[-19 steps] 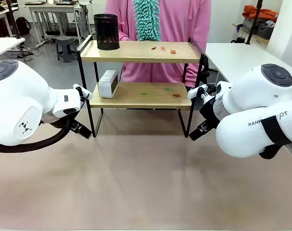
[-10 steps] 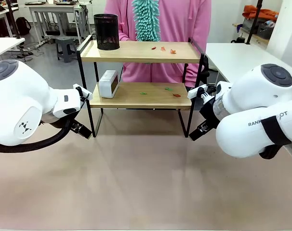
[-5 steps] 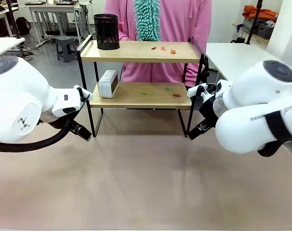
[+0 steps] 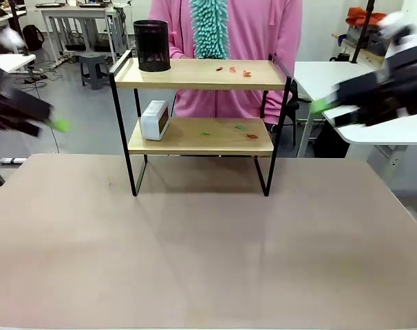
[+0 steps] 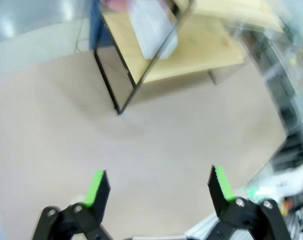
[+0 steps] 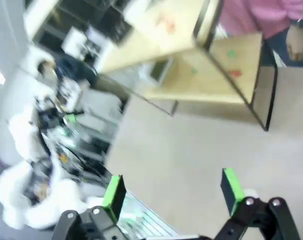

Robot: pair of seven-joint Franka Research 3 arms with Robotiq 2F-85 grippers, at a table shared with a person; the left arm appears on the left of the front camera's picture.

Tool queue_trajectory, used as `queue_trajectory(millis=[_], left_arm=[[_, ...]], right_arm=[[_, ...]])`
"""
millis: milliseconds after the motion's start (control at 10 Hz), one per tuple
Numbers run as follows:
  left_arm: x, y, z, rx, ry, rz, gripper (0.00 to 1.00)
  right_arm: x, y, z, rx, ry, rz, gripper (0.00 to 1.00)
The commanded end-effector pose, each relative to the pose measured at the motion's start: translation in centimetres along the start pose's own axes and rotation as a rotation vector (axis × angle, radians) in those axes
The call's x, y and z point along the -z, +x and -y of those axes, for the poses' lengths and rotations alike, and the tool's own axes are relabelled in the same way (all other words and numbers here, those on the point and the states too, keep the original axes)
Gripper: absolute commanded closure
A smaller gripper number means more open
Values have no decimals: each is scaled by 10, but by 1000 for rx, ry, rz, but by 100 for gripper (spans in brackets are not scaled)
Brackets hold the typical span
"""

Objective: Clean the shelf.
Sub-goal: Pick up the Duster from the human.

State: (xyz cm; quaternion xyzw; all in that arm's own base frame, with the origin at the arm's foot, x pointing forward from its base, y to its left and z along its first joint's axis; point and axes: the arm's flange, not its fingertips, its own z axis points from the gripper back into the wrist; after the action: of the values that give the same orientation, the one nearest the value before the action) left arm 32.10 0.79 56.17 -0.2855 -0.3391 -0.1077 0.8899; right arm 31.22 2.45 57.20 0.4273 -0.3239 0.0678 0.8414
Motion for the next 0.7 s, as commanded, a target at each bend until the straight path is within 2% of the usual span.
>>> queue_trajectory(millis=[0,100,200,300,400,500,600], left_arm=[[-7,-62,-61,-165,-220,349,0],[-1,-77,-88,-260,-263,416,0],[8,-89,-111,-316,-306,466,0],[19,-100,-135,-392,-373,536,0],[26,-111,-159,-532,-390,666,0],[35,-120,-172,-581,-403,721,0],[-26,-44,-180,-529,-281,521,0]], right_arm=[[-59,-49,87,237,123,193,0],[-79,-52,130,377,177,241,0],[-82,-58,158,452,186,237,0],[-78,-63,176,491,189,221,0],[-71,-64,190,528,165,203,0],[-63,-65,198,531,146,199,0],[-112,-40,199,537,180,244,0]])
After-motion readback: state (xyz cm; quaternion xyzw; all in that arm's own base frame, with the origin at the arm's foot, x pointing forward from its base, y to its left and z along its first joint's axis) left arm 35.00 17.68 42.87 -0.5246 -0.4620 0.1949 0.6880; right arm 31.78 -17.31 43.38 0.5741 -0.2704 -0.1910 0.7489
